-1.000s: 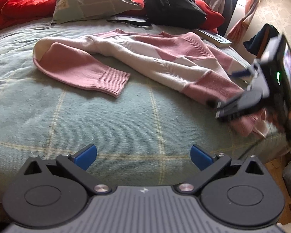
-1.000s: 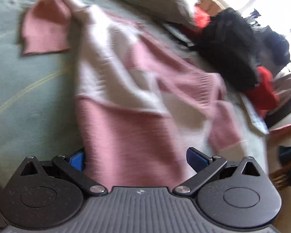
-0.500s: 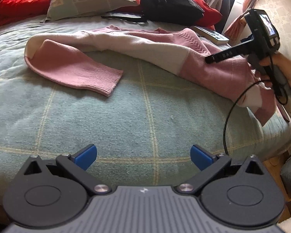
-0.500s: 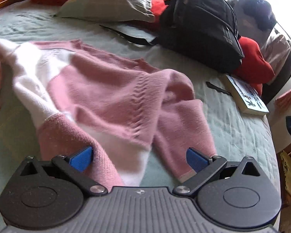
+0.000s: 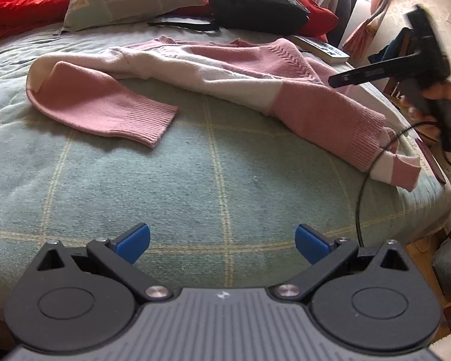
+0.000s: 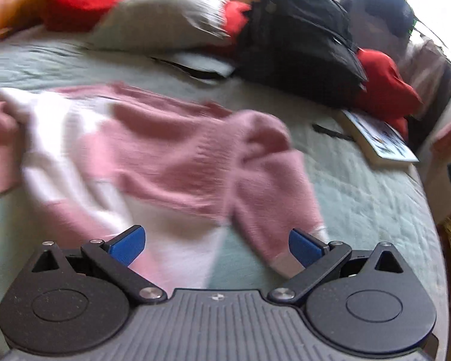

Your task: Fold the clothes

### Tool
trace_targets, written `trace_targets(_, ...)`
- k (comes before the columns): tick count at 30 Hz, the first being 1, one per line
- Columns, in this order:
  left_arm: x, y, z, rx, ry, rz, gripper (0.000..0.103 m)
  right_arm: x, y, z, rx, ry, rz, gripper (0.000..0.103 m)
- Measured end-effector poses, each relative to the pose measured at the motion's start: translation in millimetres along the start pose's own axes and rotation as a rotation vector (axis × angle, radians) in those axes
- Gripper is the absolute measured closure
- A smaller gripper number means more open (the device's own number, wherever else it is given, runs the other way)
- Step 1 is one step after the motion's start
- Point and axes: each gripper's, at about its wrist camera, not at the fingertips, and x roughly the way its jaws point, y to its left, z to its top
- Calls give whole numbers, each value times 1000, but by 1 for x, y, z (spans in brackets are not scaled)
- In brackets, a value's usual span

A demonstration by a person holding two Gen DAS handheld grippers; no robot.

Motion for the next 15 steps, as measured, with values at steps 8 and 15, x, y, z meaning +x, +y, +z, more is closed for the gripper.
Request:
trace_targets(8, -6, -1, -4, -1, -10, -3, 1, -43, 66, -36, -20, 23, 365, 0)
trace_targets(15, -8, 5, -8, -9, -10, -7, 1, -40, 88, -101, 22, 87, 311, 0)
